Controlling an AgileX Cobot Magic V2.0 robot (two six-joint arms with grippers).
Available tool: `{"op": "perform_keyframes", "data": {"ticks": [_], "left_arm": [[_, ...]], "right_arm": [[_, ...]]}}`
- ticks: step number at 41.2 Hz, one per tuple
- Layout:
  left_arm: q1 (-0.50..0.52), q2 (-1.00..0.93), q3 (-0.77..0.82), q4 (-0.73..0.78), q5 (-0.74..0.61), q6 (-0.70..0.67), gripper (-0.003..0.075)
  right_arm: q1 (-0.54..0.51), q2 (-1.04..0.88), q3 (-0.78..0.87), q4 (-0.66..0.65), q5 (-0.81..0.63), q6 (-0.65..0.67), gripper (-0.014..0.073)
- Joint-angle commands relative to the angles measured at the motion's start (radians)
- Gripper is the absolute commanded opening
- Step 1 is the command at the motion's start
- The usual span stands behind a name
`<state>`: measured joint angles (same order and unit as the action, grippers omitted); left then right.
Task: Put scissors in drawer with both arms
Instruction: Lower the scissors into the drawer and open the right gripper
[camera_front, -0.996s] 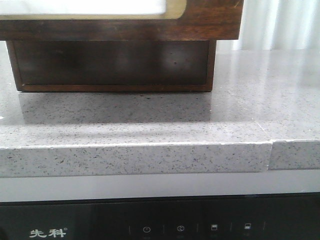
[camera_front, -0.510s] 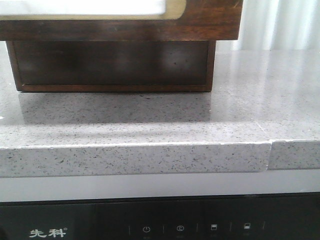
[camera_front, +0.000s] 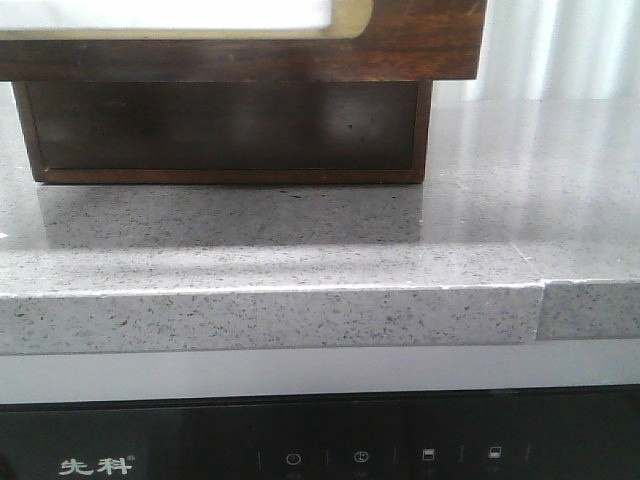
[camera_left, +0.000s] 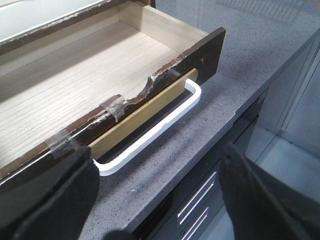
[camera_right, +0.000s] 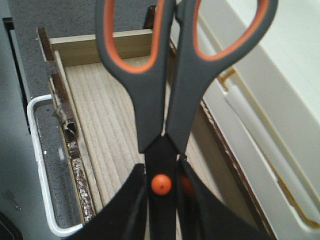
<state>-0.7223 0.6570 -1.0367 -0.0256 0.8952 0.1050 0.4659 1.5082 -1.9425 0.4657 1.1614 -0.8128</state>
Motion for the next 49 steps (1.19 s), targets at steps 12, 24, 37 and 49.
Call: {"op": "perform_keyframes", "data": {"ticks": [12, 24, 37, 49], "left_arm": [[-0.008, 0.003, -0.032, -0.011, -0.079, -0.01, 0.0493], [-0.008, 0.003, -0.032, -0.011, -0.079, -0.01, 0.0493], [-0.008, 0.003, -0.032, -0.011, -0.079, -0.01, 0.0493], [-0.008, 0.003, -0.032, -0.011, -0.079, -0.01, 0.0493]], "right_arm": [[0.058, 0.156, -0.024, 0.011, -0.076, -0.203, 0.0128], [0.058, 0.245, -0.024, -0.103, -0.072, -0.208, 0.0131], [0.058, 0.255, -0.024, -0.107, -0.079, -0.208, 0.0278], [0.058, 0.254, -0.024, -0.107, -0.083, -0.204, 0.0414]]}}
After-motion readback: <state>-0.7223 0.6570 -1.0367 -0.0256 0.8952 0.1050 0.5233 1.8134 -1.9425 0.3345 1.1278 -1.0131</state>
